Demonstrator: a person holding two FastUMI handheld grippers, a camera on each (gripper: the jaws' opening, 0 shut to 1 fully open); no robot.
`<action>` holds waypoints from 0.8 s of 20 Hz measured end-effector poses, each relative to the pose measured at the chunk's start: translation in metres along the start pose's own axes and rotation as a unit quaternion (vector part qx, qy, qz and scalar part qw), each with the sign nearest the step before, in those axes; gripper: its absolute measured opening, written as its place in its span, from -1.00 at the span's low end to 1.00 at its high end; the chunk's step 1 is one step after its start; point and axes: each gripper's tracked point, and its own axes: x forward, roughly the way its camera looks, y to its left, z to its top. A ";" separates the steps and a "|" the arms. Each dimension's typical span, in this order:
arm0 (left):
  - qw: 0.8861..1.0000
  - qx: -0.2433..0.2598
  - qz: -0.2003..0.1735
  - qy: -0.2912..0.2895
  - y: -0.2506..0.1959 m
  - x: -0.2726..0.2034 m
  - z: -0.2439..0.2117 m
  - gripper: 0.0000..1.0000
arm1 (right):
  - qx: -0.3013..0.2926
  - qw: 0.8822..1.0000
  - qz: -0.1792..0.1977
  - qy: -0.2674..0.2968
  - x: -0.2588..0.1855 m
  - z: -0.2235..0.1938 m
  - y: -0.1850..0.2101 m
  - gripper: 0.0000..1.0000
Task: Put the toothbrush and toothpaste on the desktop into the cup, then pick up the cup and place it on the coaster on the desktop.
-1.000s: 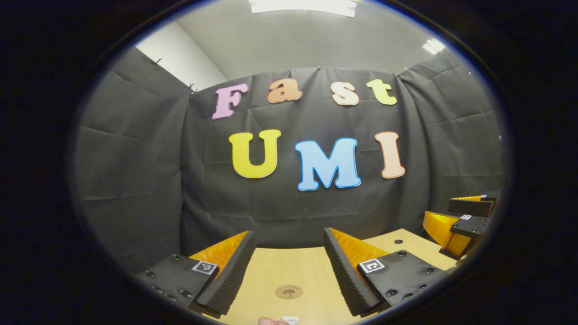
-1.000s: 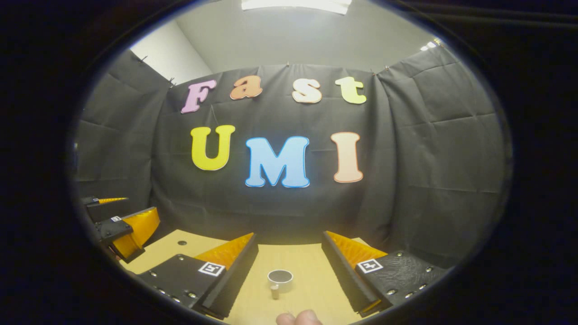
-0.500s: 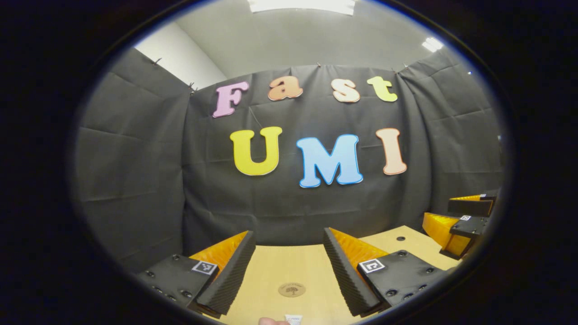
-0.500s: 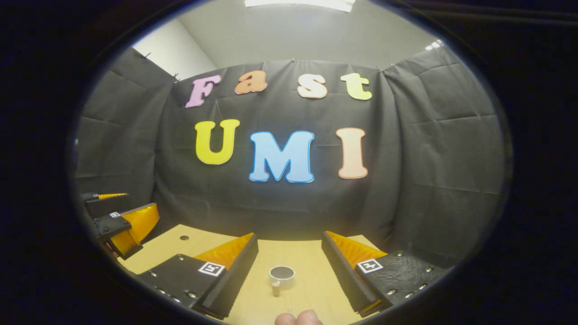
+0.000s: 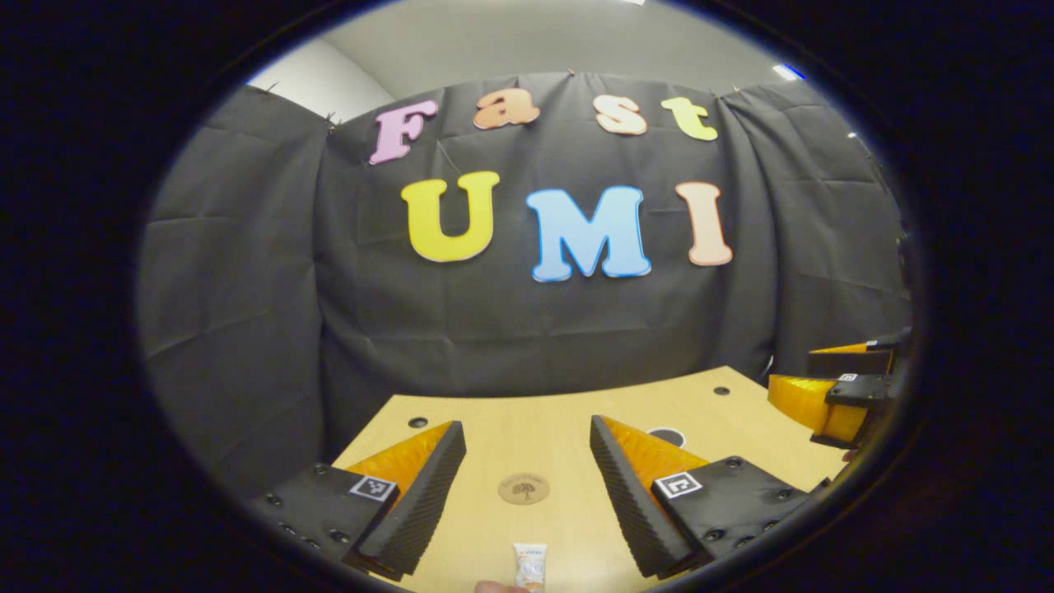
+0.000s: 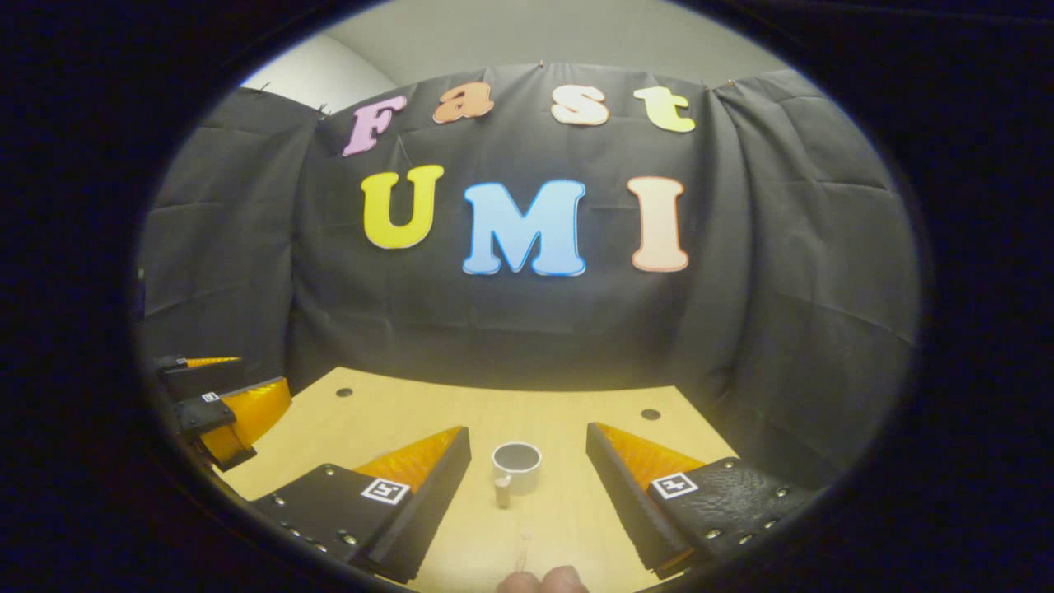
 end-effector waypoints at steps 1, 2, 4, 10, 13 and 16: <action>1.000 0.003 -0.003 0.024 -0.001 0.003 -0.016 0.95 | -0.002 1.000 0.005 0.018 0.002 -0.009 -0.001 0.81; 0.999 0.003 -0.007 0.047 0.000 0.005 -0.031 0.93 | -0.003 0.999 0.008 0.033 0.004 -0.017 -0.001 0.82; 0.996 -0.006 -0.013 0.092 -0.003 0.010 -0.058 0.95 | -0.004 0.998 0.016 0.065 0.008 -0.034 0.000 0.82; 0.979 -0.009 -0.027 0.202 -0.006 0.012 -0.131 0.96 | -0.001 0.982 0.031 0.185 0.012 -0.097 0.001 0.77; 0.966 -0.014 -0.034 0.257 -0.006 0.009 -0.164 0.96 | 0.013 0.969 0.034 0.245 0.011 -0.126 -0.001 0.82; 0.947 -0.014 -0.046 0.316 -0.006 0.008 -0.202 0.96 | 0.025 0.952 0.035 0.304 0.006 -0.157 -0.002 0.82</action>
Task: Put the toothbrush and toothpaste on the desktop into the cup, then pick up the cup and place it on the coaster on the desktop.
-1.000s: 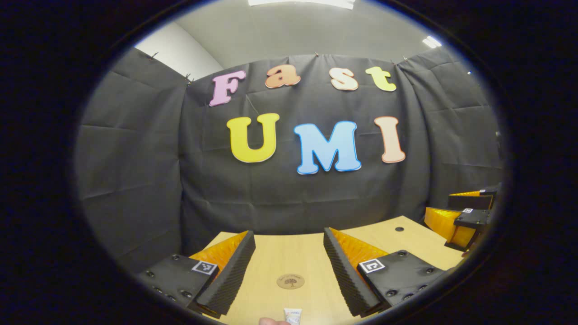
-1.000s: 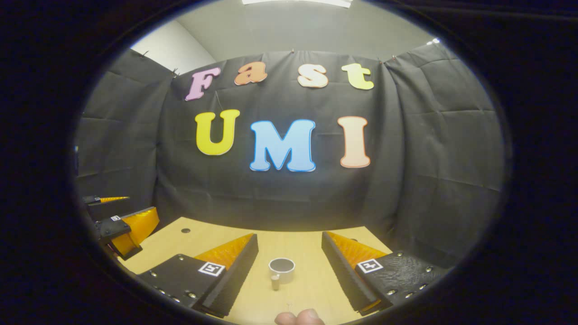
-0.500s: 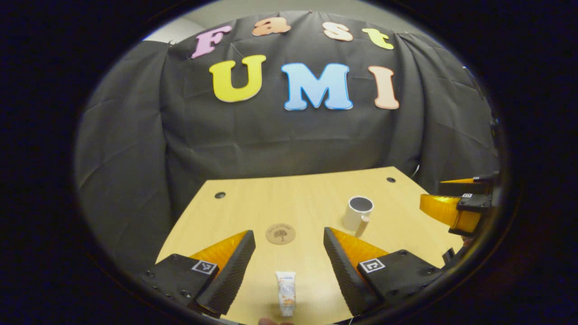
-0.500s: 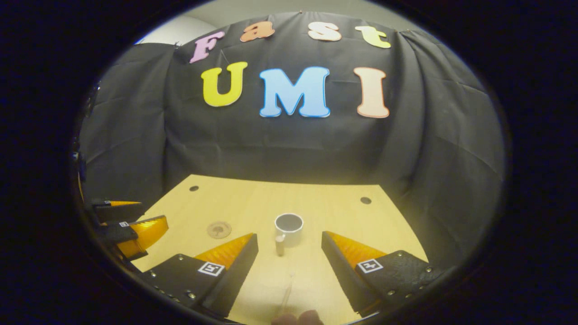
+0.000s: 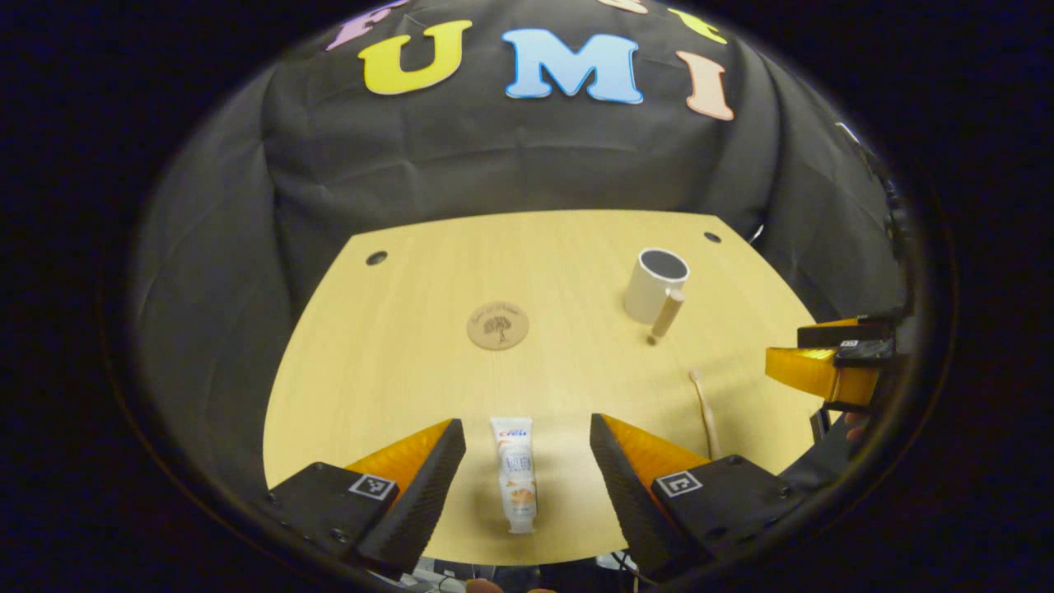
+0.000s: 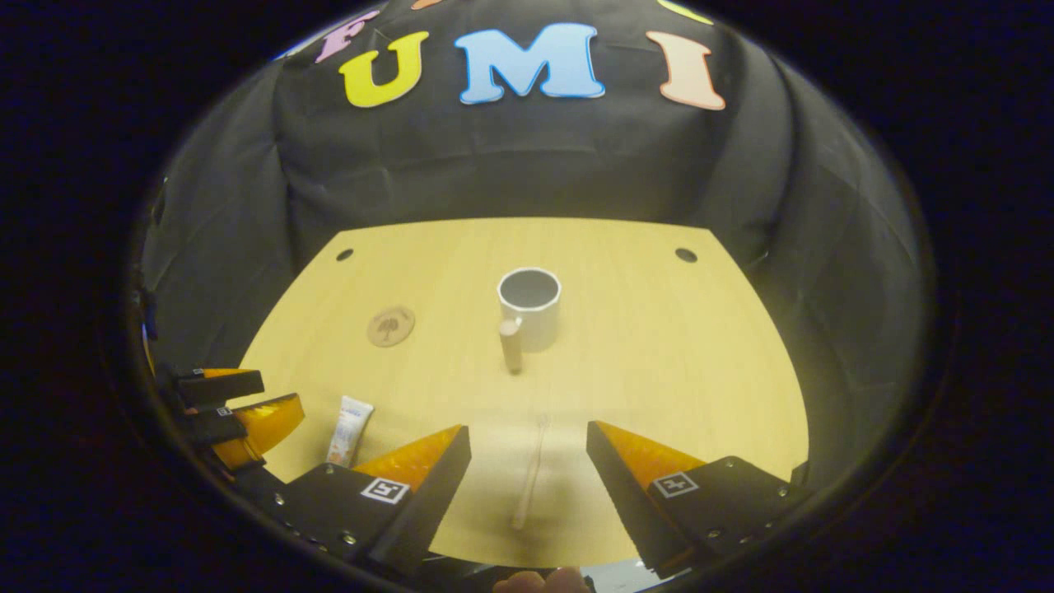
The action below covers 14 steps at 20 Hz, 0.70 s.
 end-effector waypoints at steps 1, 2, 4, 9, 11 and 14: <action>1.000 -0.002 -0.005 0.022 0.001 0.005 -0.011 0.96 | 0.006 1.000 0.000 0.020 0.005 -0.009 -0.001 0.83; 0.999 -0.004 -0.009 0.049 -0.001 0.010 -0.021 0.96 | 0.011 0.999 0.002 0.039 0.009 -0.015 0.000 0.85; 0.995 -0.020 -0.018 0.094 0.001 0.022 -0.044 0.97 | 0.016 0.997 0.006 0.073 0.015 -0.027 0.001 0.85; 0.984 -0.063 -0.023 0.167 0.014 0.035 -0.076 0.96 | 0.028 0.990 0.005 0.140 0.034 -0.053 -0.001 0.85; 0.978 -0.078 -0.024 0.191 0.018 0.042 -0.085 0.96 | 0.030 0.986 0.000 0.166 0.041 -0.063 -0.002 0.85; 0.974 -0.078 -0.016 0.212 0.028 0.056 -0.089 0.96 | 0.027 0.981 -0.003 0.193 0.051 -0.072 -0.004 0.85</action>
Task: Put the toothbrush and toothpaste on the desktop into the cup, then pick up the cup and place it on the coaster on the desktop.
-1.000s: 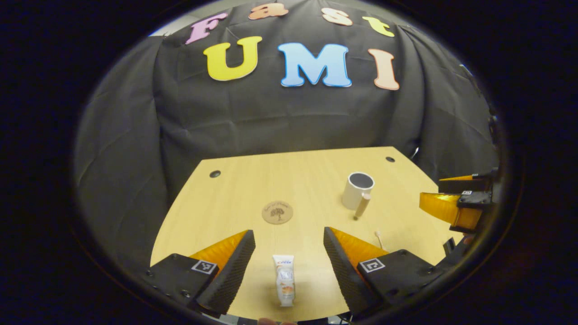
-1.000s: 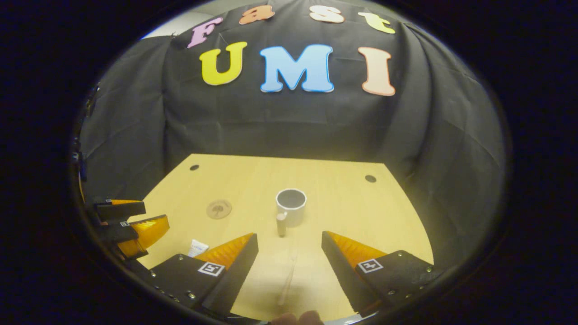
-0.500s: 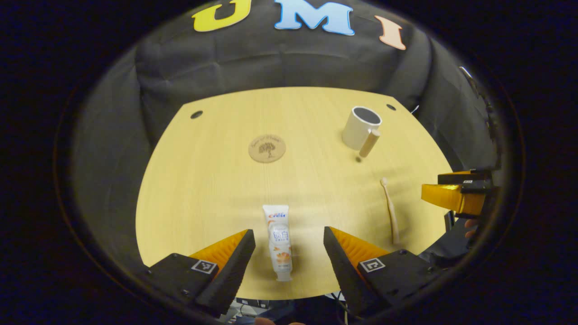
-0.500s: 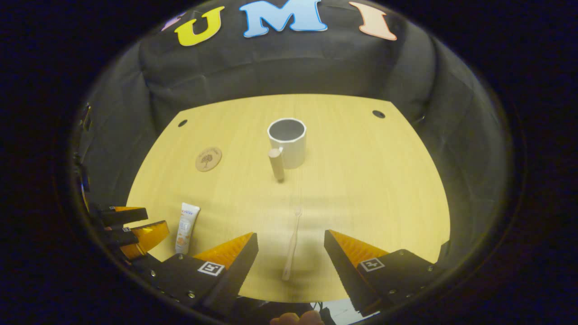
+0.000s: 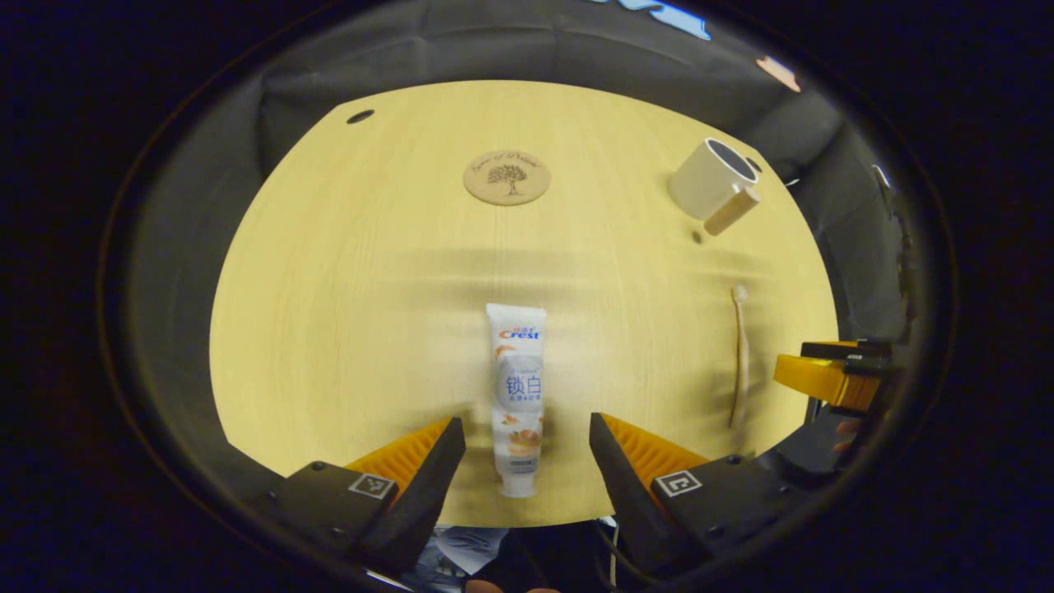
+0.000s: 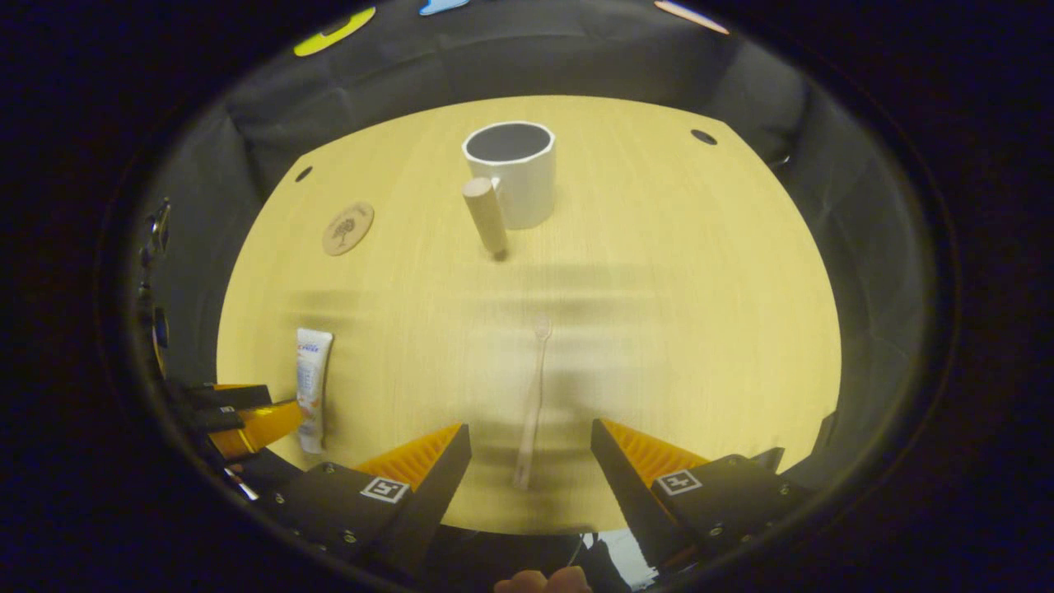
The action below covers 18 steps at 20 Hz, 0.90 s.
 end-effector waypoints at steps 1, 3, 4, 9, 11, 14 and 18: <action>1.000 0.004 0.005 0.005 0.004 0.005 0.002 0.96 | 0.002 1.000 -0.002 0.007 0.005 -0.002 0.000 0.85; 1.000 0.011 0.014 0.018 0.011 0.011 0.002 0.97 | 0.014 1.000 -0.001 0.022 0.014 -0.004 0.000 0.85; 1.000 0.013 0.018 0.023 0.013 0.015 0.004 0.96 | 0.021 0.999 -0.002 0.029 0.018 -0.005 0.000 0.85; 0.998 0.019 0.025 0.048 0.015 0.033 0.005 0.96 | 0.037 0.998 -0.011 0.052 0.034 -0.005 -0.001 0.85; 0.998 0.017 0.024 0.058 0.015 0.036 0.005 0.96 | 0.039 0.997 -0.015 0.065 0.040 -0.007 -0.002 0.85; 0.997 0.021 0.024 0.075 0.015 0.040 0.002 0.96 | 0.039 0.996 -0.022 0.081 0.044 -0.009 -0.005 0.86; 0.996 0.019 0.026 0.087 0.012 0.045 0.002 0.96 | 0.029 0.995 -0.024 0.093 0.050 -0.009 -0.006 0.85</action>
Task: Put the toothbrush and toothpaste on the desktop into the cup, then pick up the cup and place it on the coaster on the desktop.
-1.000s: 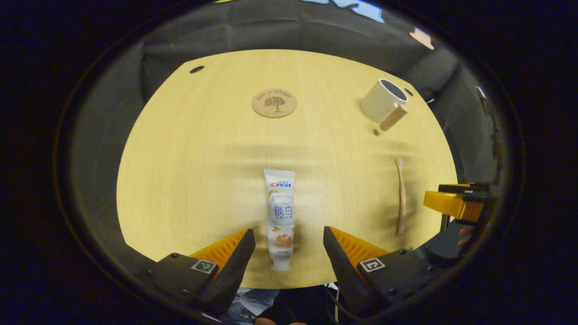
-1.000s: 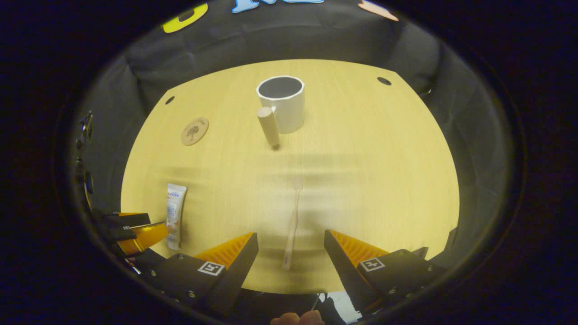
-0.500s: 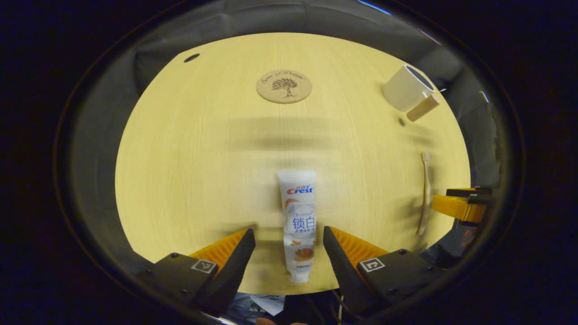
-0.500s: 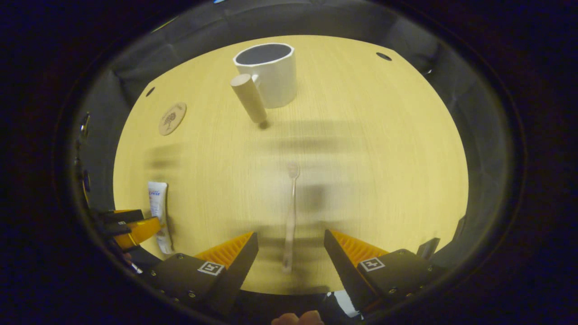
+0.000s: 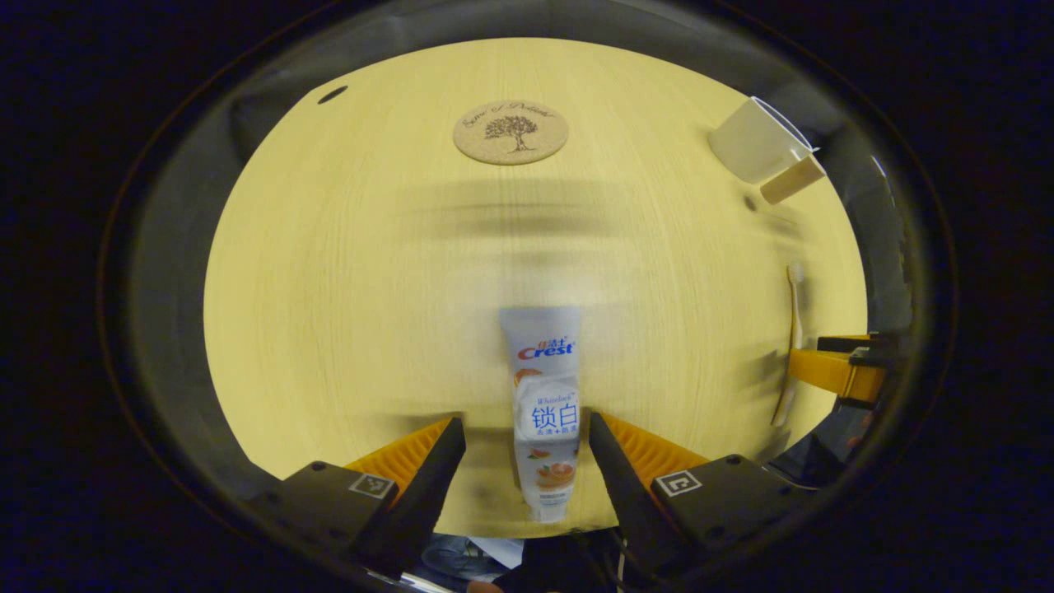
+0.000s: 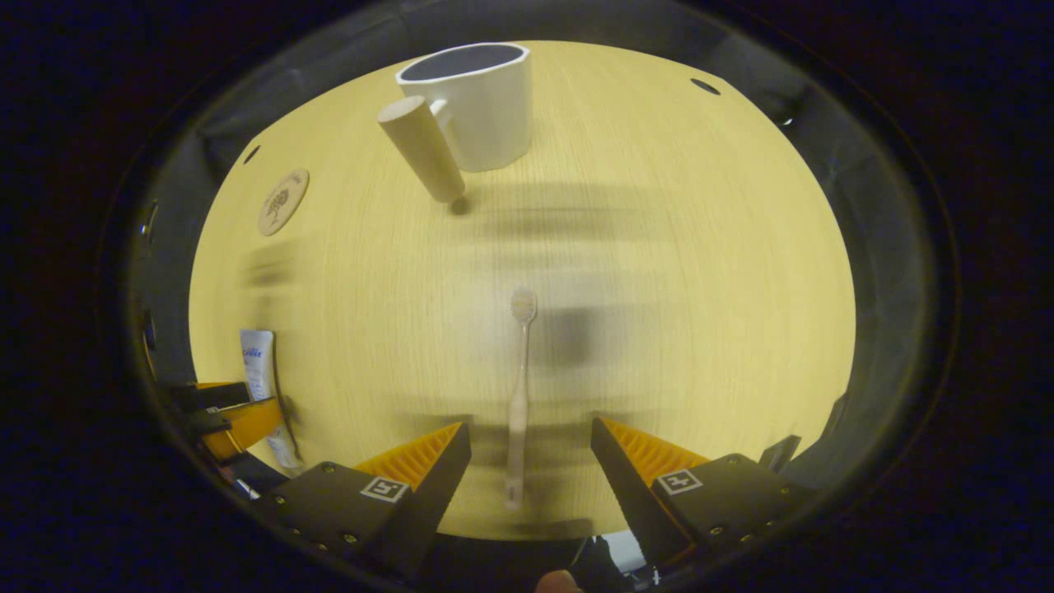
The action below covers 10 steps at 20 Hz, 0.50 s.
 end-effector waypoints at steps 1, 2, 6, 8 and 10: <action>1.000 -0.001 0.000 0.002 -0.001 0.001 0.000 0.96 | 0.000 1.000 0.000 0.003 0.003 0.000 0.000 0.86; 1.000 -0.002 0.001 0.004 0.000 0.002 0.000 0.96 | 0.001 1.000 -0.001 0.005 0.004 0.000 0.000 0.87; 1.000 -0.009 0.001 0.012 -0.001 0.007 -0.001 0.95 | -0.003 1.000 0.000 0.015 0.010 0.000 0.002 0.77; 1.000 -0.010 0.001 0.016 -0.002 0.009 -0.002 0.91 | 0.001 1.000 -0.002 0.018 0.015 0.000 0.002 0.73; 1.000 -0.009 0.001 0.018 -0.003 0.011 -0.003 0.83 | 0.002 1.000 -0.015 0.022 0.016 -0.001 -0.004 0.55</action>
